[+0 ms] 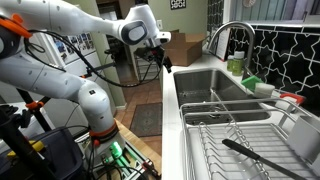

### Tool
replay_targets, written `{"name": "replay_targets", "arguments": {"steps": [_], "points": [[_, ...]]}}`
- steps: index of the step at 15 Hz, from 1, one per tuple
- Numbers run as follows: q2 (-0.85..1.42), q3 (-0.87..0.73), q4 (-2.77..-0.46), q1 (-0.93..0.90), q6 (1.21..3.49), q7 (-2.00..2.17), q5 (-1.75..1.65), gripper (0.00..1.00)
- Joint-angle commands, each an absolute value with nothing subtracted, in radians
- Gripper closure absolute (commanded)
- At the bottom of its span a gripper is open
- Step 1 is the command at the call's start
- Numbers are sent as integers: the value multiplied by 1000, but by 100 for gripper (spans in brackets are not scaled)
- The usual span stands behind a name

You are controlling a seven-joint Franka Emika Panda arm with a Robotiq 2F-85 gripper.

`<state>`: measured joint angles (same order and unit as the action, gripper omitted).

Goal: Pick up the silver spoon from the sink and put it in the dish rack

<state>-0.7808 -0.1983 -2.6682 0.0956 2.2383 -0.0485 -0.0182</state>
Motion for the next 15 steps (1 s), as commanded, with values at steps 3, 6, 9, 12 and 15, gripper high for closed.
{"name": "replay_targets", "arguments": {"steps": [3, 6, 9, 12, 15], "points": [[-416, -259, -2436, 73, 2383, 139, 61, 0], [-235, -292, -2334, 37, 2442, 149, 148, 0], [-47, -331, -2230, 13, 2441, 74, 287, 0], [113, -276, -2139, 98, 2407, 40, 426, 0], [98, -245, -2175, 131, 2470, 139, 348, 0]]}}
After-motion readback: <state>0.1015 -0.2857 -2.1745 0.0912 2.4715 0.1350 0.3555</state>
